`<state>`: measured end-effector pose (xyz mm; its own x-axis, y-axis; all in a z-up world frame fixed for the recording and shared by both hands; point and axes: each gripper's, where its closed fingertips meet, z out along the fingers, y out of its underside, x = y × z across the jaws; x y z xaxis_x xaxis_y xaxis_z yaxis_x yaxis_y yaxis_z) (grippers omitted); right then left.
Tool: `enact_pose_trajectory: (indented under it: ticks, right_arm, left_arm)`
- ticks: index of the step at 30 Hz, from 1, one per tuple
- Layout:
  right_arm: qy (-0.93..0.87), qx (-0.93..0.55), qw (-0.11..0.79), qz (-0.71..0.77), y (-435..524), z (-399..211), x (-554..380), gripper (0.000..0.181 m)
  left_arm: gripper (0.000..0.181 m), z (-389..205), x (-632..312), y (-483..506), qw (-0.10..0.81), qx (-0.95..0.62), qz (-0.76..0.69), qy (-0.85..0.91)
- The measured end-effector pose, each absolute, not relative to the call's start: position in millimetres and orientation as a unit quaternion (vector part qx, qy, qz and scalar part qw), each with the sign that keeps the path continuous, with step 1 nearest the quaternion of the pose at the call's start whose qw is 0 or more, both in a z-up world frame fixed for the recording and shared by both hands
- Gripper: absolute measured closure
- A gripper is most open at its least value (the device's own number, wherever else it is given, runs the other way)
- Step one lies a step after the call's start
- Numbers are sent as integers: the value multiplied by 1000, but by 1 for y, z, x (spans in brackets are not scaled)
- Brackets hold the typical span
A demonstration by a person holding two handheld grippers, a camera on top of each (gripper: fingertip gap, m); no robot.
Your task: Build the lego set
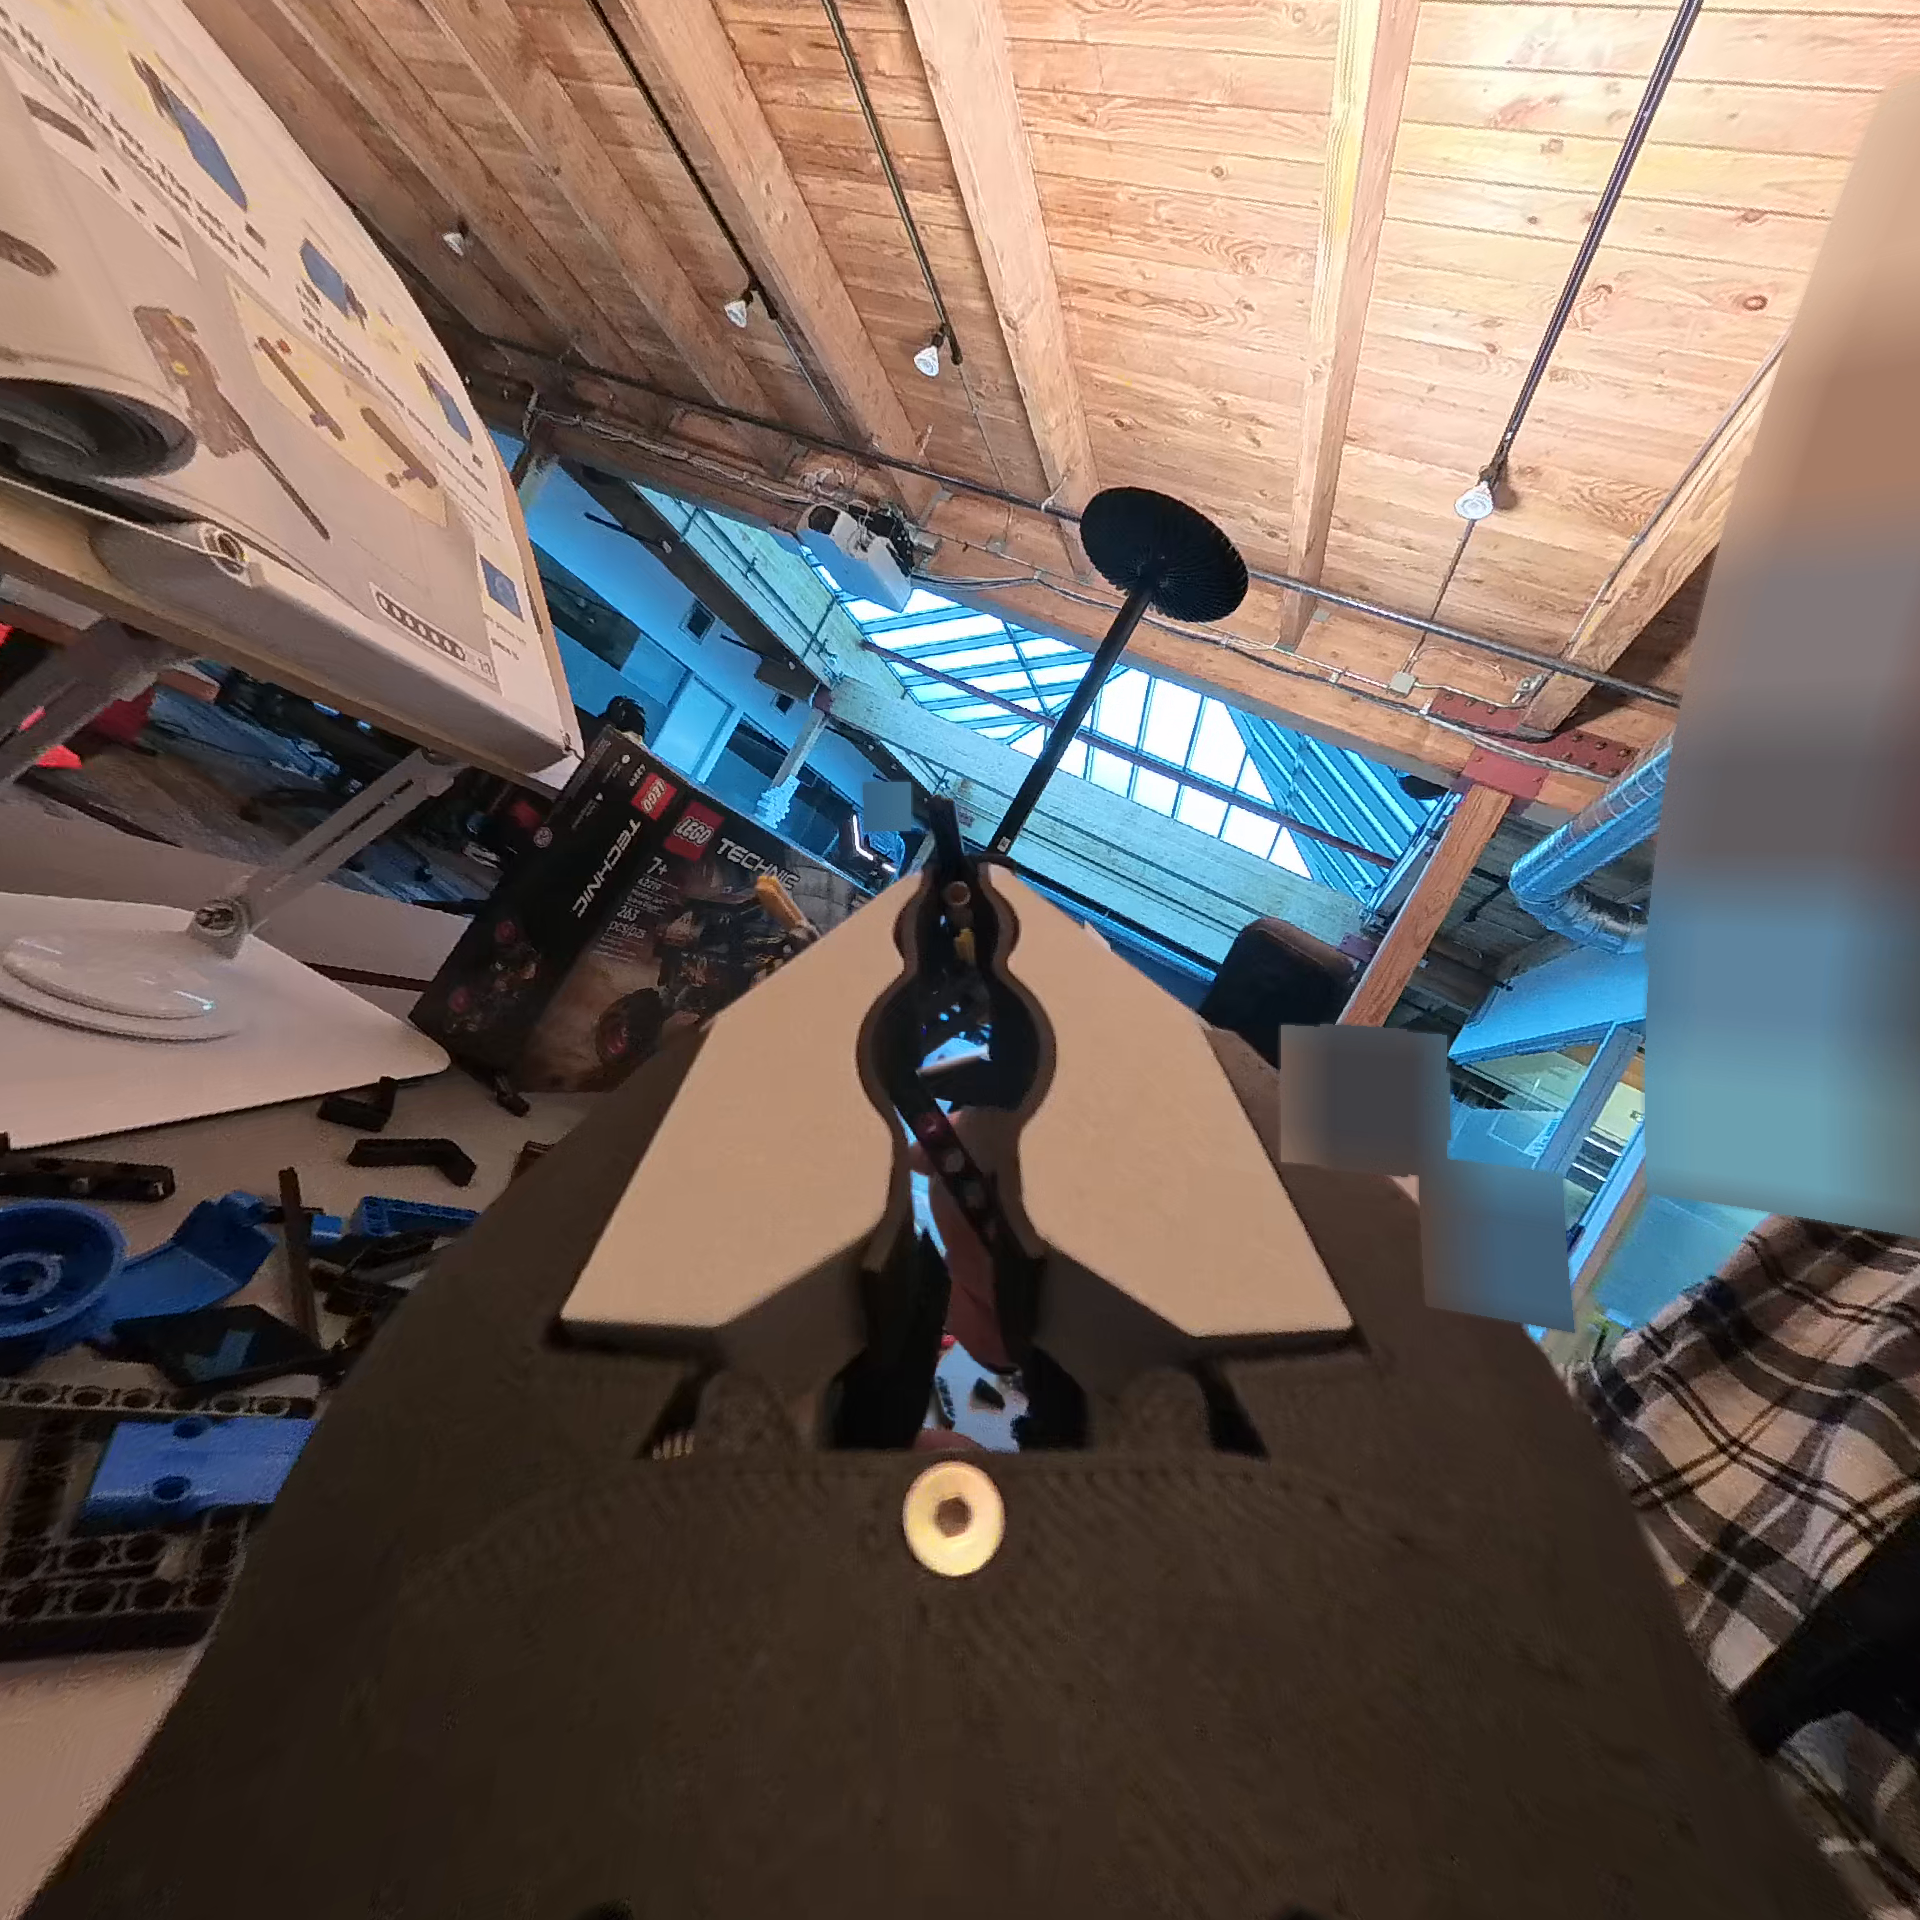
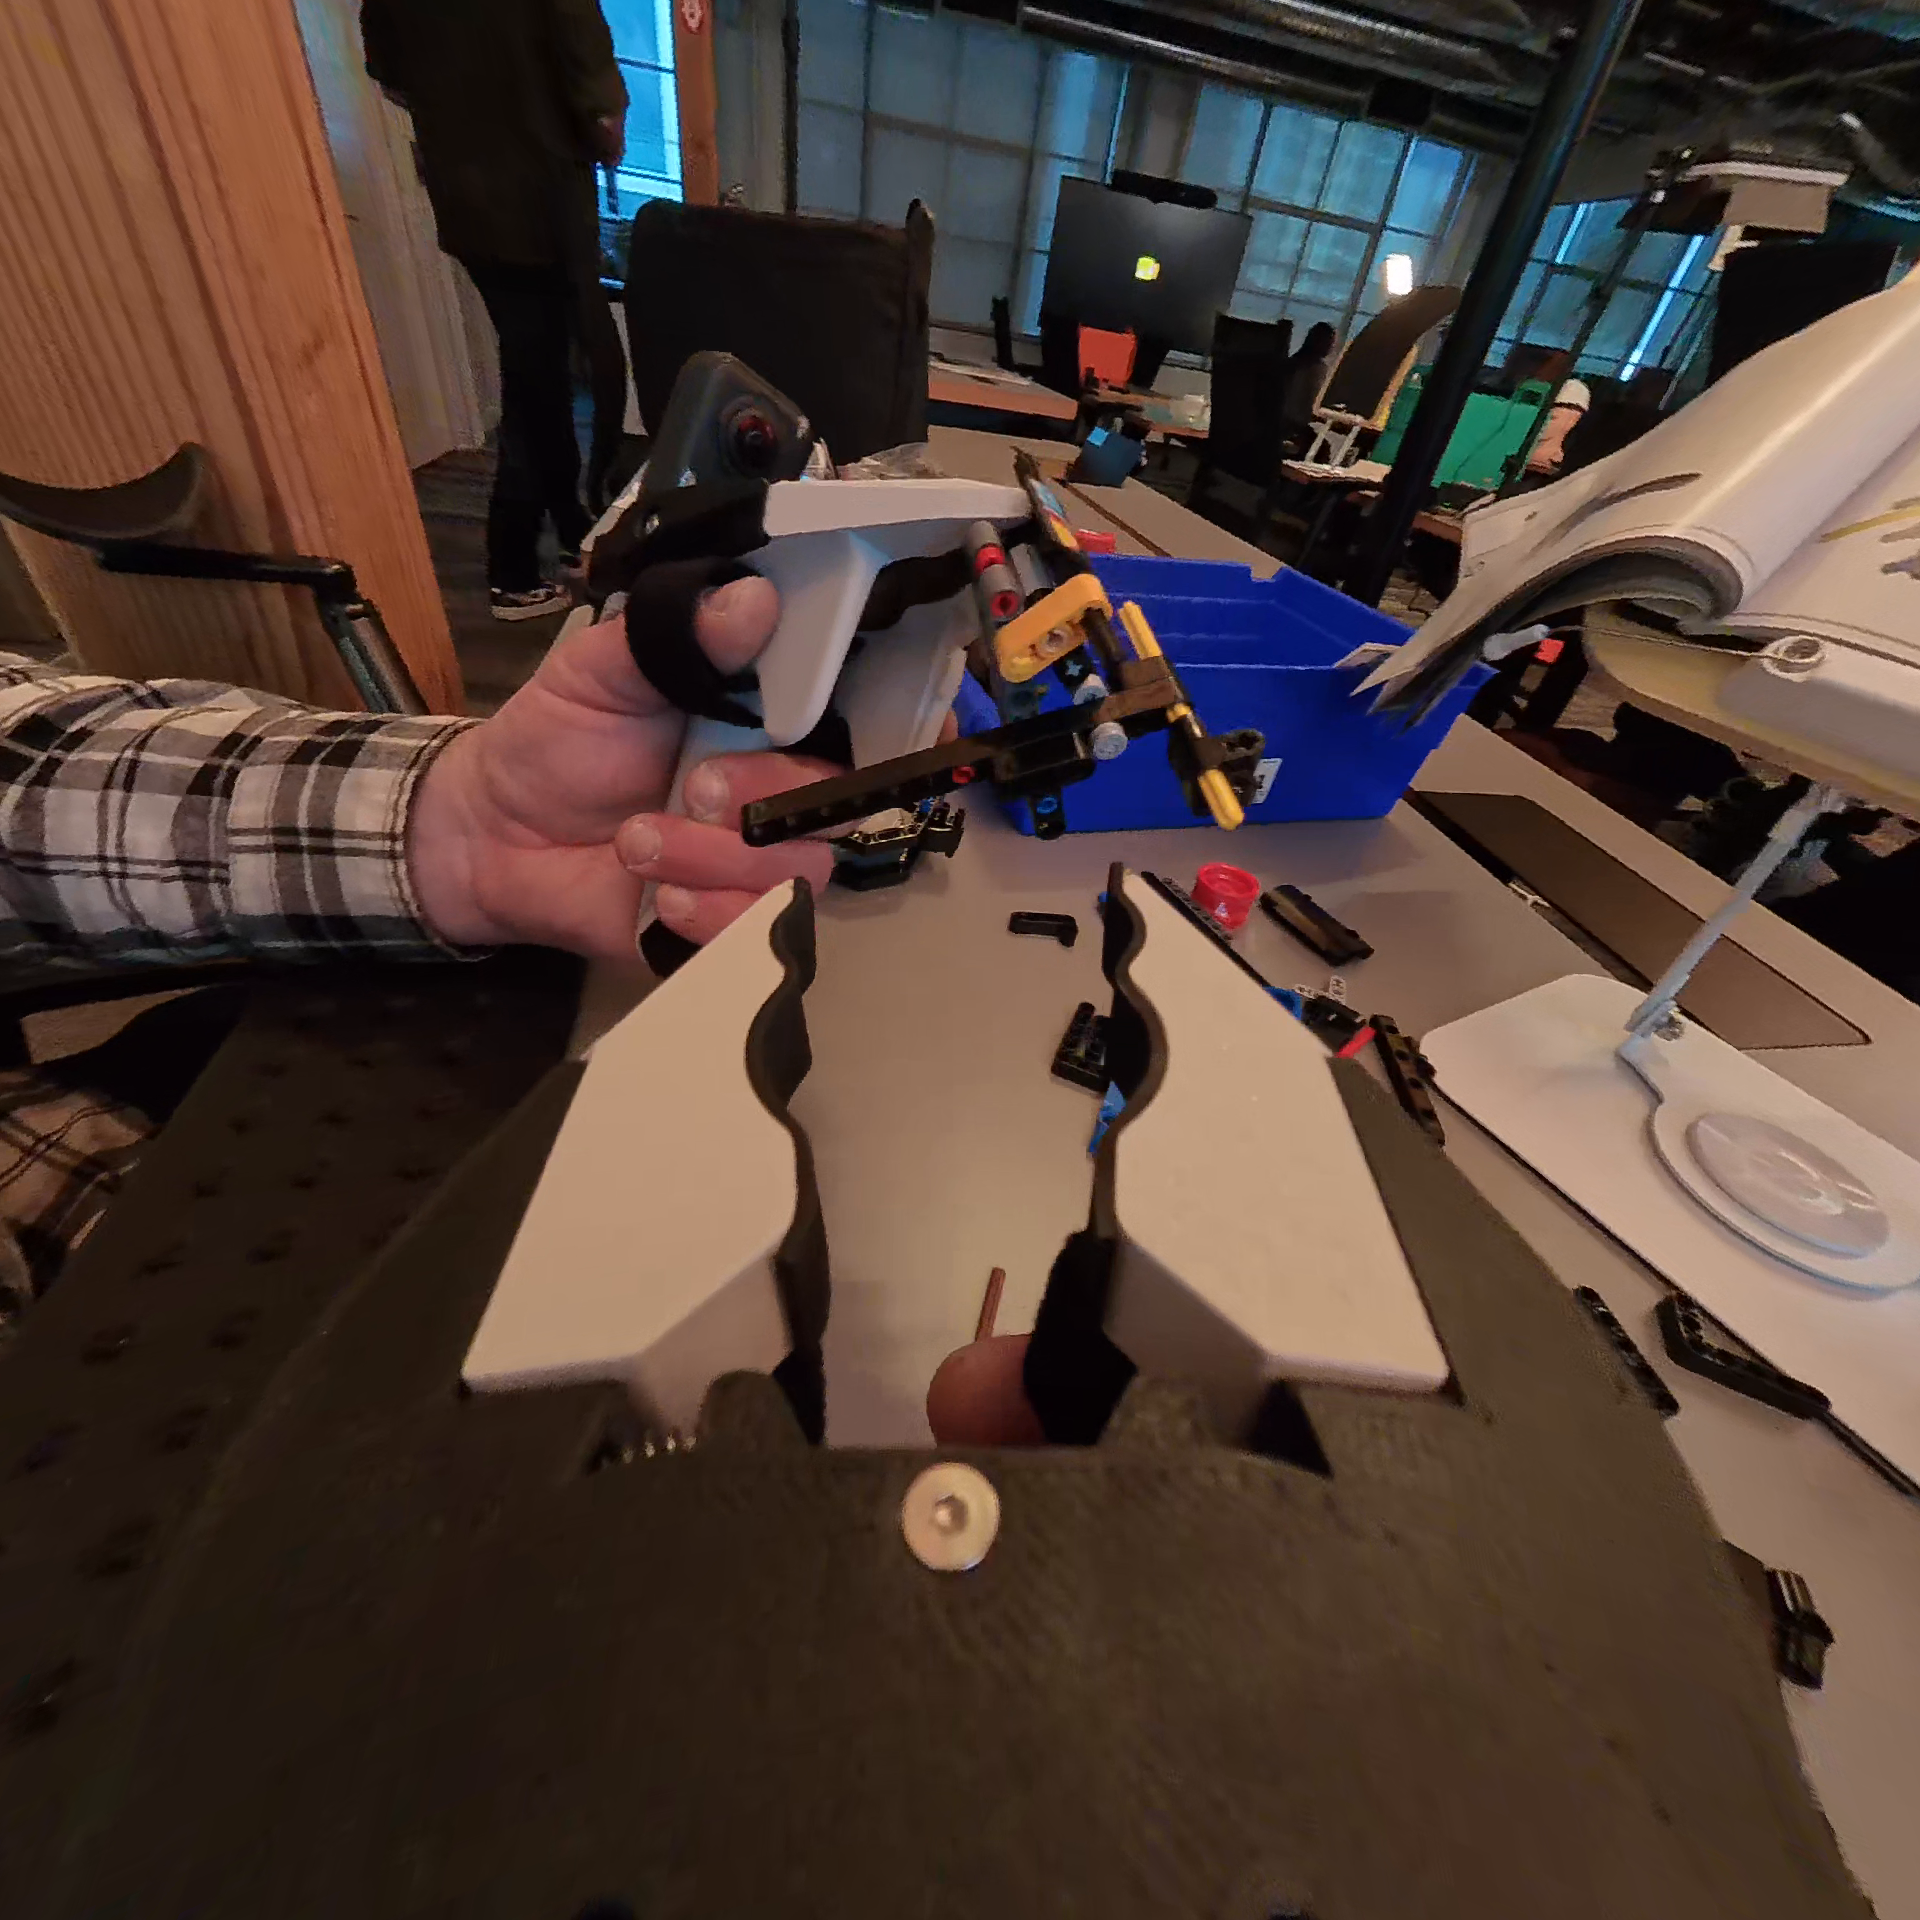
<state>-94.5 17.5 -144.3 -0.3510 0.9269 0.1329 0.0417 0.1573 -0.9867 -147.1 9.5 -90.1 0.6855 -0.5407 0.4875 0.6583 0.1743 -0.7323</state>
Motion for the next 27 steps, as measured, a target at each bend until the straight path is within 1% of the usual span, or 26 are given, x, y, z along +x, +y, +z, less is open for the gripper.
enact_pose_trajectory:
  ticks: [5, 10, 17, 19, 20, 22, 26, 27]
  right_arm:
    - [-629, -405, 455, 482, 32, -149, -101, 119]
    - [-623, -406, 469, 476, 34, -147, -102, 124]
    - [-614, -417, 506, 440, 50, -145, -102, 124]
    - [-619, -420, 501, 435, 50, -149, -102, 125]
    - [-620, -421, 496, 439, 49, -150, -103, 127]
    - [-620, -421, 495, 440, 49, -150, -102, 137]
    - [-618, -423, 492, 444, 54, -150, -100, 169]
    - [-618, -422, 487, 451, 53, -149, -99, 169]
  left_arm:
    - [179, -90, -141, 12, 755, -506, -413, -57]
    - [178, -92, -133, 14, 742, -508, -434, -50]
    - [178, -96, -122, 17, 728, -520, -445, -39]
    - [178, -98, -120, 19, 725, -524, -445, -38]
    - [179, -99, -119, 20, 723, -527, -445, -37]
    - [179, -101, -116, 21, 717, -534, -446, -35]
    - [179, -100, -117, 20, 714, -530, -456, -38]
    - [179, -100, -118, 20, 715, -530, -455, -39]
